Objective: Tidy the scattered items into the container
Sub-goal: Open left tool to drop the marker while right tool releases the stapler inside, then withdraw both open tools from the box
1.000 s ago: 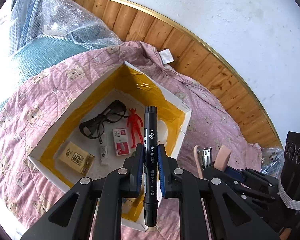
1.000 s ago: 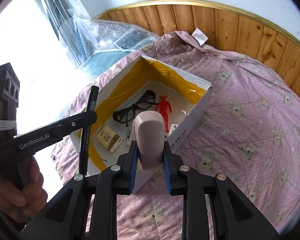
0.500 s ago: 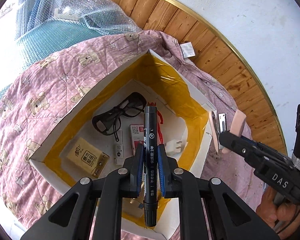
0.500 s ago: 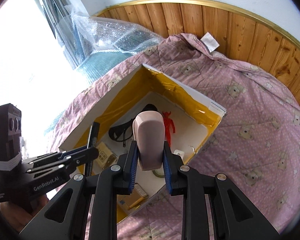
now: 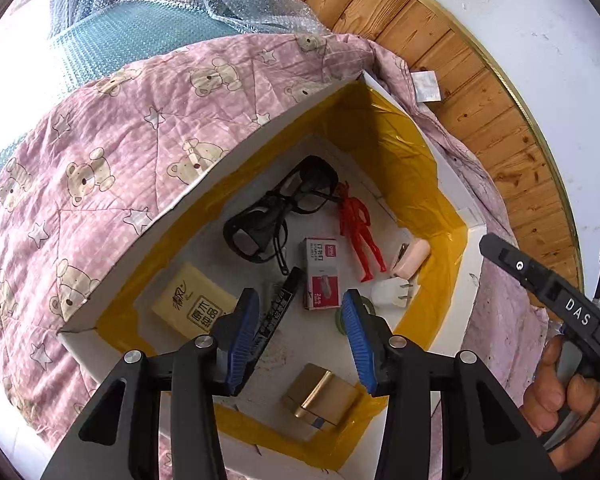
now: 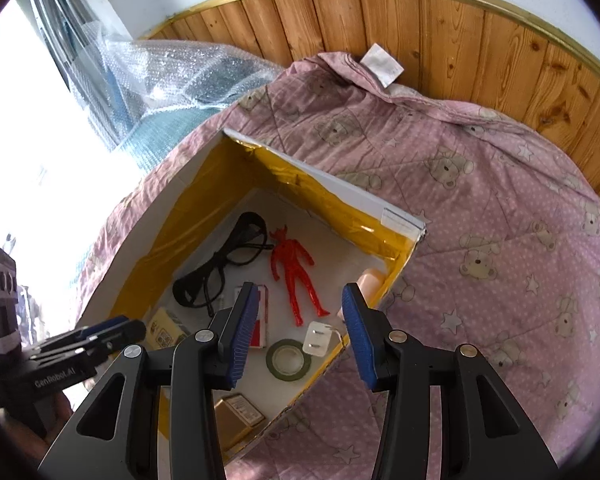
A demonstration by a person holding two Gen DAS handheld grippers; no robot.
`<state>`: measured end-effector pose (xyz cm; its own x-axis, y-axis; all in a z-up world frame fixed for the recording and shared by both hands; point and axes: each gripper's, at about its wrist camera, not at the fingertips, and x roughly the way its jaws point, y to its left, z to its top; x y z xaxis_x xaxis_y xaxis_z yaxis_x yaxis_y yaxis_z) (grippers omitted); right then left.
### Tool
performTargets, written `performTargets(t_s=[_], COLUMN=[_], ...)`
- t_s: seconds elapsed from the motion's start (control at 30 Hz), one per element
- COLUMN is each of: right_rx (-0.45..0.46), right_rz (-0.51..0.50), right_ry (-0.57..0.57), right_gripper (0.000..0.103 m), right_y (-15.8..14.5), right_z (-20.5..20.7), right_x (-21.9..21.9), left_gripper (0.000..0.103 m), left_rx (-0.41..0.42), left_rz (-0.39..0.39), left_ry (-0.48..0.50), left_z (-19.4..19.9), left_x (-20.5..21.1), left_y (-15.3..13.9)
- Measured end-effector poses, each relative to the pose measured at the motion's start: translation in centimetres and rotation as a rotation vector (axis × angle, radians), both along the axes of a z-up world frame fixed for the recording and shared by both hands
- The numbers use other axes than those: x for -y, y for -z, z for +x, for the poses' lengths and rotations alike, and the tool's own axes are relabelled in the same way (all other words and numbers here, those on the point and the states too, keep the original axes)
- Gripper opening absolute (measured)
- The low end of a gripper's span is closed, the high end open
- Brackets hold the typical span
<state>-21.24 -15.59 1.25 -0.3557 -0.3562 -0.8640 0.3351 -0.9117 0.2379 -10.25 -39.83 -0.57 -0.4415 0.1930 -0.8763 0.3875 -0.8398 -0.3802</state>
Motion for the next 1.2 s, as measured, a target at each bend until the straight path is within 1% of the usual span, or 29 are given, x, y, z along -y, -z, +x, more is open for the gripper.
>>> performTargets(t_s=[0.2,0.33,0.53,0.7,0.77,0.83,1.1,1.2], right_rx=[0.027,0.048,0.063,0.071,0.073,0.076,0.077,0.072], right_rz=[-0.038,-0.032,-0.023,0.039,0.083,0.121,0.162,0.188], right_ry=[0.013,0.019,0.006,-0.028,-0.043,-0.043,-0.034,-0.031], right_gripper=[0.047,0.047,0.048,0.051,0.052,0.055,0.057,0.061], right_y=[-0.3,-0.3,-0.9,-1.6,-1.8,-1.9,-2.8,-3.1], right_z=[2.4,3.9,5.9,7.6,8.2,8.6,9.6,9.8], right_x=[-1.1,-1.4,-0.8,0.9,1.7,2.1,2.6,2.7], left_gripper=[0.045,0.045,0.045,0.045,0.047,0.052,0.054,0.056], left_rx=[-0.007,-0.011,-0.021,-0.033,-0.038,-0.04,-0.057,-0.068], left_rz=[-0.005,0.007,0.03,-0.011,-0.023,-0.026,-0.026,-0.024], left_ry=[0.002,0.023,0.087,0.135,0.141,0.143,0.121,0.114], left_z=[0.6,0.9,1.6,2.6,3.0,3.4,5.1,5.7], left_x=[0.7,-0.1,-2.8,-4.8,-5.0,-5.1,-4.8,-4.7], left_y=[-0.6,-0.9,-1.2,-2.5,-3.1,-3.6,-5.2,-5.8])
